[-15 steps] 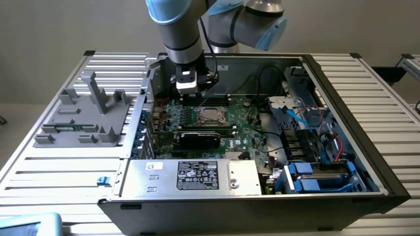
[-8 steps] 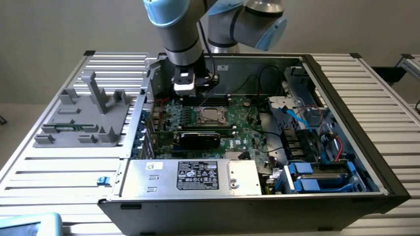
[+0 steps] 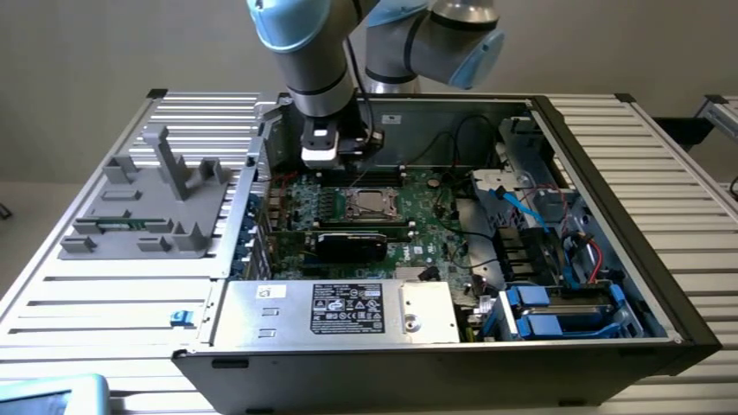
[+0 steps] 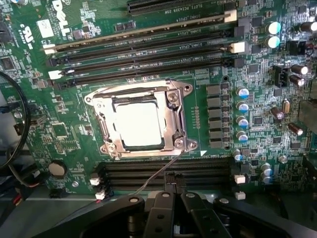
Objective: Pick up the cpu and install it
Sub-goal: 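Install the first cpu locking lever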
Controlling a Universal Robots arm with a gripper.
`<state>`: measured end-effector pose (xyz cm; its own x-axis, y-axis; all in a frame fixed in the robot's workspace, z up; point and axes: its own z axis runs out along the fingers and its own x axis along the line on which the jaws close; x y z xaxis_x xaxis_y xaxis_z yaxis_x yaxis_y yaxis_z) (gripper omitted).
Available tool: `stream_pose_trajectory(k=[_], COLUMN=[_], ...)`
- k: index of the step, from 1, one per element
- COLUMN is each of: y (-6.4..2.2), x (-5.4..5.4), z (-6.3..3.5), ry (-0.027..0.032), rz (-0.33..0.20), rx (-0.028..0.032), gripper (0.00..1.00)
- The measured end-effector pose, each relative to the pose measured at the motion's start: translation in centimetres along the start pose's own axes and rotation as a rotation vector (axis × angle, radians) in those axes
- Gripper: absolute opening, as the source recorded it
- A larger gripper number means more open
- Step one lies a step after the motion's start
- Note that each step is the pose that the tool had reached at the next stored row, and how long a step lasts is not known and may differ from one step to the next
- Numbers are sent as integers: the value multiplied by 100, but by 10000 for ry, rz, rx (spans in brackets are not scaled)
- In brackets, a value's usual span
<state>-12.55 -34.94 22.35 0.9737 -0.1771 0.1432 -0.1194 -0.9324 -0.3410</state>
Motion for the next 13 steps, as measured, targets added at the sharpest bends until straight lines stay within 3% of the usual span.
stream_pose_trajectory(k=[2, 3, 8, 13], y=[1, 2, 12, 16], x=[-8, -10, -16, -22], z=[-1, -2, 25, 32], ry=[2, 6, 74, 53], rz=[116, 174, 371, 383], rx=[196, 266, 246, 241], gripper=[11, 11, 11, 11])
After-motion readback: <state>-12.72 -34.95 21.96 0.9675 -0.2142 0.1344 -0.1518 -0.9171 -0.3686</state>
